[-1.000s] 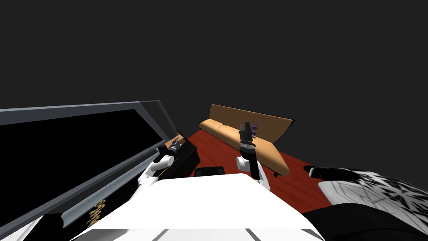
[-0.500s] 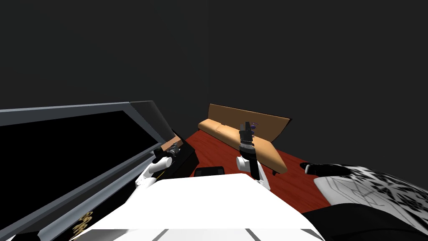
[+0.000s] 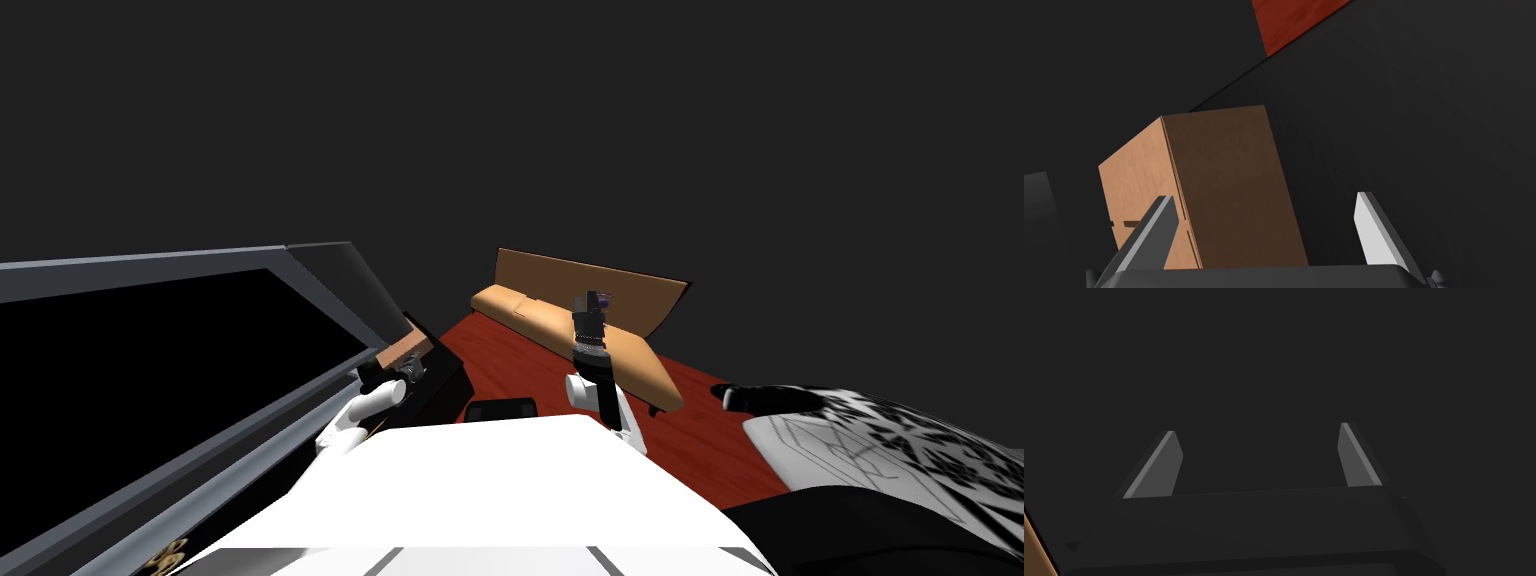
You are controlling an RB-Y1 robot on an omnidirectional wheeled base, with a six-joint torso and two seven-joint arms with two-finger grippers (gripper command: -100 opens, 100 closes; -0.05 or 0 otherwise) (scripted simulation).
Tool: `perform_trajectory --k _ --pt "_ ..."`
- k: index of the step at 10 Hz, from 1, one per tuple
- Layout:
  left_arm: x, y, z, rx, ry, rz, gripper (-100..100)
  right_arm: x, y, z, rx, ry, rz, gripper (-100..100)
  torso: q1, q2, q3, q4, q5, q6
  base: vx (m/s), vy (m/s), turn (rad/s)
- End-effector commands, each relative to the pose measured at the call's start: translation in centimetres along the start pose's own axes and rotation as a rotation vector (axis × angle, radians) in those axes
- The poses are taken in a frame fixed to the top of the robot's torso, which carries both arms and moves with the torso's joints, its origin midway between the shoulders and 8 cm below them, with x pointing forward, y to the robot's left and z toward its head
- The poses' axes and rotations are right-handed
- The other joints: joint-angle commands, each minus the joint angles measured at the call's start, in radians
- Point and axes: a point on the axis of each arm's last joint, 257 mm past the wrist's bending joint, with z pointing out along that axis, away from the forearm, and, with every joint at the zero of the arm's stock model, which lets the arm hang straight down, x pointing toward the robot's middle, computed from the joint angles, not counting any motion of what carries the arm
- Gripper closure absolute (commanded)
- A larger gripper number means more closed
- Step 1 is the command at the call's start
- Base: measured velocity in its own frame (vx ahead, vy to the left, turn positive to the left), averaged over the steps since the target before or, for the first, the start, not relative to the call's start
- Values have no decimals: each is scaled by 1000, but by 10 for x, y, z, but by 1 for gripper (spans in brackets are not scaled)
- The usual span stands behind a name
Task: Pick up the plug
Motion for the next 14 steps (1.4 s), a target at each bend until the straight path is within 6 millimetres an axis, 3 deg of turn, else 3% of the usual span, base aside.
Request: perform_trajectory --k 1,2,3,4,5,6,7,8,10,11,13,14 --pt "-20 19 3 -72 -32 -37 -100 0 0 0 0 0 0 0 0 0 0 0 0 0 45 -1 -42" --pt "-22 21 3 -77 -36 -38 -100 0 0 0 0 0 0 0 1 0 0 0 0 0 41 -2 -18" --pt "-39 39 3 -133 -68 -71 -100 0 0 0 0 0 0 0 0 0 0 0 0 0 49 -11 -47" --pt "-40 41 2 -140 -69 -72 -100 0 0 0 0 0 0 0 0 0 0 0 0 0 37 -8 -16" --pt "-57 59 0 -199 -101 -106 -100 0 0 0 0 0 0 0 0 0 0 0 0 0 46 -7 -23" --pt "-57 59 0 -199 -101 -106 -100 0 0 0 0 0 0 0 0 0 0 0 0 0 36 -2 -17" --pt "-74 77 -3 -253 -134 -140 -100 0 0 0 0 0 0 0 0 0 0 0 0 0 31 -1 -20" --pt "-74 77 -3 -256 -134 -140 -100 0 0 0 0 0 0 0 0 1 0 0 0 0 31 -4 -11" --pt "-105 107 -13 -350 -198 -208 -100 0 0 0 0 0 0 0 0 0 0 0 0 0 54 1 -21" --pt "-105 110 -14 -359 -200 -209 -100 0 0 0 0 0 0 0 1 -1 -1 0 0 0 51 -1 -6" --pt "-132 138 -29 -449 -262 -276 -100 0 0 0 0 0 0 0 0 0 0 0 0 0 51 3 -11" --pt "-132 138 -29 -449 -262 -276 -100 0 0 0 0 0 0 0 1 -1 0 0 0 0 40 4 -1"
